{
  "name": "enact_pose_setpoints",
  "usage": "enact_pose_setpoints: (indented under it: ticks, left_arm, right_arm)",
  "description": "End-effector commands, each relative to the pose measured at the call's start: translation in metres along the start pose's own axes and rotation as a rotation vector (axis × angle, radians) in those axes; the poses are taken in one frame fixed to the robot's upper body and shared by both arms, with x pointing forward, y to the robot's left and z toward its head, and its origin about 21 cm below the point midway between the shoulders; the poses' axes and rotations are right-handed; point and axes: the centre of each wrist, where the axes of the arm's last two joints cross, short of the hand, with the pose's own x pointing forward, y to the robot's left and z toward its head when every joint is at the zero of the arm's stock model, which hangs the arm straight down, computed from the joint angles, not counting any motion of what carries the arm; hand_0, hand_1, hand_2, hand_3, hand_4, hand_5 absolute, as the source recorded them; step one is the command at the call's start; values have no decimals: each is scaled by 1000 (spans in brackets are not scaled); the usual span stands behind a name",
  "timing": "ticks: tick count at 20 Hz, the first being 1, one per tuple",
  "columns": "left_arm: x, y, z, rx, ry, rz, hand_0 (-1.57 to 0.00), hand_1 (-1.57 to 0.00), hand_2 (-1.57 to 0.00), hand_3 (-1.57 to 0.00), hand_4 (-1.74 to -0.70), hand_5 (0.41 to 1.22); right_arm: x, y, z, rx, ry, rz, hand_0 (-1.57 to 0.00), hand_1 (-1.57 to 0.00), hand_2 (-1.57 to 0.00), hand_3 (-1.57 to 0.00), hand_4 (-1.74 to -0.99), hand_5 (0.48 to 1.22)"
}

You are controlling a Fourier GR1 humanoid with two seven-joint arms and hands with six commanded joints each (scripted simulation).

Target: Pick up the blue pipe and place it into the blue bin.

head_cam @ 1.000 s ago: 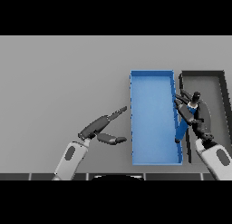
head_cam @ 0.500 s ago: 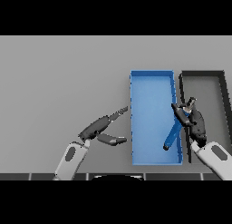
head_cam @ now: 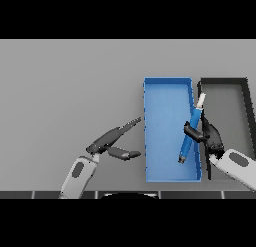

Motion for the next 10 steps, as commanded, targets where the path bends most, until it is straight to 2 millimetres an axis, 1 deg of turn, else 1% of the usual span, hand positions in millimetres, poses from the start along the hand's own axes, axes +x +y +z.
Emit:
enact_pose_setpoints:
  ticks: [1,3,5,10]
  left_arm:
    - [0,0,1,-1,-6,0,1,1,1,1,-886,428]
    - [-1,0,0,1,0,2,1,1,1,1,-887,429]
    - [-2,4,1,5,5,-1,1,1,1,1,-888,429]
    - [-3,0,3,2,-6,4,1,1,1,1,-885,431]
  right_arm:
    - [0,0,0,-1,2,3,-40,-37,-37,-21,-1046,759]
    - [2,2,-3,1,12,23,-25,-23,-23,-13,-1036,713]
    - [3,3,-3,-4,13,35,-16,-14,-14,-8,-1030,682]
    - [6,6,-2,14,10,45,-6,-5,-5,-3,-1022,658]
